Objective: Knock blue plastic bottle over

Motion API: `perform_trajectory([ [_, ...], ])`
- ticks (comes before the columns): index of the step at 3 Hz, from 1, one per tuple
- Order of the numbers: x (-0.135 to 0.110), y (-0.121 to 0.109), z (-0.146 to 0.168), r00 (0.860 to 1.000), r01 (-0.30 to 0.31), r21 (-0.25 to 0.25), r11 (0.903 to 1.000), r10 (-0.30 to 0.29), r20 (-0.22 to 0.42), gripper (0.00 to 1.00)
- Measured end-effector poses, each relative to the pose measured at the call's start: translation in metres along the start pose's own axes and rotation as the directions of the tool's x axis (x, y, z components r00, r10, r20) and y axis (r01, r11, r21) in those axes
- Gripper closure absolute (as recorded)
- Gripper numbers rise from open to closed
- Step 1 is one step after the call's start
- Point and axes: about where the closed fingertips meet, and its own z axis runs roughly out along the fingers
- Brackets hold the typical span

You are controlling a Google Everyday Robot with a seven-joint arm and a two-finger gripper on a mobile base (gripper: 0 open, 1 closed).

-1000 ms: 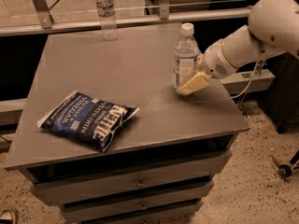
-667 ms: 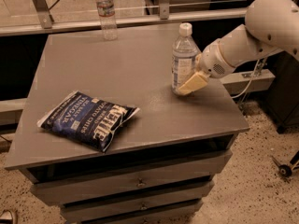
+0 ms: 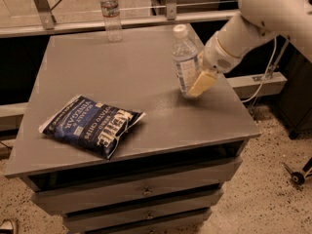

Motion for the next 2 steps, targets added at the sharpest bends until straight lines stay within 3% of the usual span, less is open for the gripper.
perform_trajectory([
  [1,-0.013,-0.008,-0.020,0.968,0.166,-0.038,0.9854,-0.170,-0.184,1.00],
  [2,-0.035,0.008,-0.021,0.833,0.374,-0.135,0.9177,-0.396,-0.388,1.00],
])
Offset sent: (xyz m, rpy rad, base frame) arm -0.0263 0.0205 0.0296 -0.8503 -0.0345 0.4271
